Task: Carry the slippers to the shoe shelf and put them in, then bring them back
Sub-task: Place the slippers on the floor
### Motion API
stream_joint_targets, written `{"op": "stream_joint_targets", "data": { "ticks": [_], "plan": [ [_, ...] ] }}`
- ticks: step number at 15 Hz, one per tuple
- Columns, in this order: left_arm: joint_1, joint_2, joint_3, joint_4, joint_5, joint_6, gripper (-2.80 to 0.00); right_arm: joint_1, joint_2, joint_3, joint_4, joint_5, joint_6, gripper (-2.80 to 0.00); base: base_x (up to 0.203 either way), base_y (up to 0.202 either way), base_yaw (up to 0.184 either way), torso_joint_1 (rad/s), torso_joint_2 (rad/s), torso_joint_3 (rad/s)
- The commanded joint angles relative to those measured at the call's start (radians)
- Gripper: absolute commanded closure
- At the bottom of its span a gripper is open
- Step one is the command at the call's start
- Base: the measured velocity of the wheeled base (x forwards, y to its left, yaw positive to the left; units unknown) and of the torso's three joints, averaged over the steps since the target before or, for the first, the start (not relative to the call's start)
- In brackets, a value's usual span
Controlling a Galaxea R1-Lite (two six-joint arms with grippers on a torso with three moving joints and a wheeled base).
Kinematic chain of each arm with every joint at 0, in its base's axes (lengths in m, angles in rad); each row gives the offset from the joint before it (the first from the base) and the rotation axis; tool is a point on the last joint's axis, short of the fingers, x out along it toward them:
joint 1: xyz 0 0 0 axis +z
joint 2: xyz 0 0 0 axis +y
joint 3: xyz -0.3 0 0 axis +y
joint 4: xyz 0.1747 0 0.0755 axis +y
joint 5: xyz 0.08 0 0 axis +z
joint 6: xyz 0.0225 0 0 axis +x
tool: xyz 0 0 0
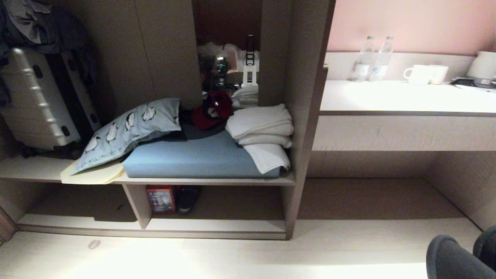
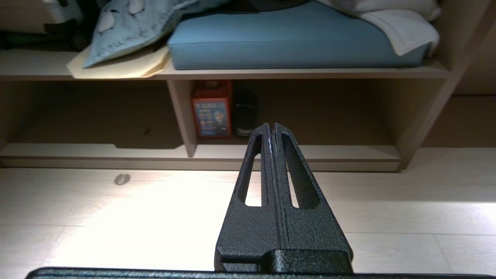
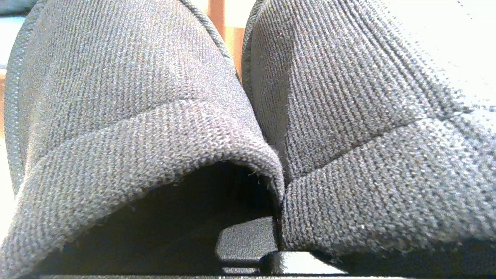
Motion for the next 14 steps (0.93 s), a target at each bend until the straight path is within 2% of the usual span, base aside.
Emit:
{"op": "stream_joint_targets", "data": {
  "ticks": [1,14],
  "plan": [
    [0.0,0.001,0.0,0.0,0.0,-0.001,0.0,0.0,0.001,0.0,0.0,0.001,-0.001,0.0,0.0,-0.2,-0.002,0.006,0.0,0.007],
    [0.0,0.001,0.0,0.0,0.0,-0.001,0.0,0.0,0.001,0.0,0.0,0.001,-0.001,0.0,0.0,-0.196,0.001,0.003,0.0,0.002]
  ]
}}
